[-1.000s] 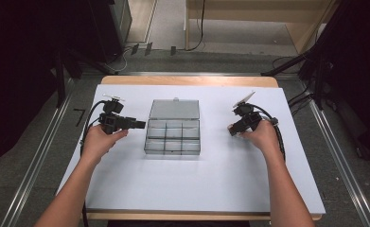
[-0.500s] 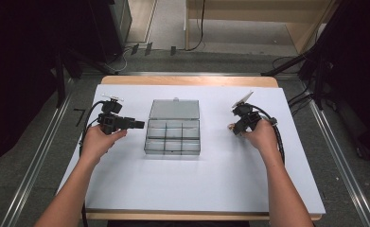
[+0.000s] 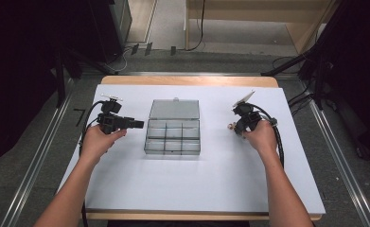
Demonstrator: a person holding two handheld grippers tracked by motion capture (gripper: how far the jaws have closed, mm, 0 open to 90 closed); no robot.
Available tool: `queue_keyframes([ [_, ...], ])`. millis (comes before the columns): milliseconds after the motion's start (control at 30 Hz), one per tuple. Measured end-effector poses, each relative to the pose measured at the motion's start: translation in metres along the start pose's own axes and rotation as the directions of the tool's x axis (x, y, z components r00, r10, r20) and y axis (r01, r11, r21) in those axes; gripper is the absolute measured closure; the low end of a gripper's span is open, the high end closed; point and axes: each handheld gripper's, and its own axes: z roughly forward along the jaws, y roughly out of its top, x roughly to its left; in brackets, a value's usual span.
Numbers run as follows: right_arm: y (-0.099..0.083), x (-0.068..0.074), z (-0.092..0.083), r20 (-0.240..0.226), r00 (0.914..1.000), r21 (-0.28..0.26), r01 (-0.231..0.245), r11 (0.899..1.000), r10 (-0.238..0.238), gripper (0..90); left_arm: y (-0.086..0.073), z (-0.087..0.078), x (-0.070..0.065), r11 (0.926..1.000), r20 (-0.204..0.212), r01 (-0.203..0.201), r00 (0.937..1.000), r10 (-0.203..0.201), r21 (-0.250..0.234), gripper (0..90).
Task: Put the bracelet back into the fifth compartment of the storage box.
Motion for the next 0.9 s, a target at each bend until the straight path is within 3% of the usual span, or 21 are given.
queue_keyframes([
  [500, -0.002, -0.003, -0.004, -0.063, 0.998, -0.073, -0.007, 0.997, 0.002, 85.6, 0.001, 0.002, 0.001, 1.0, 0.007, 0.004, 1.0, -0.004, -0.002, 39.2],
  [900, -0.006, -0.003, -0.029, -0.128, 0.9916, -0.236, -0.012, 0.972, -0.019, 85.7, 0.001, 0.002, 0.003, 1.0, 0.005, 0.004, 1.0, -0.004, 0.0, 39.2],
])
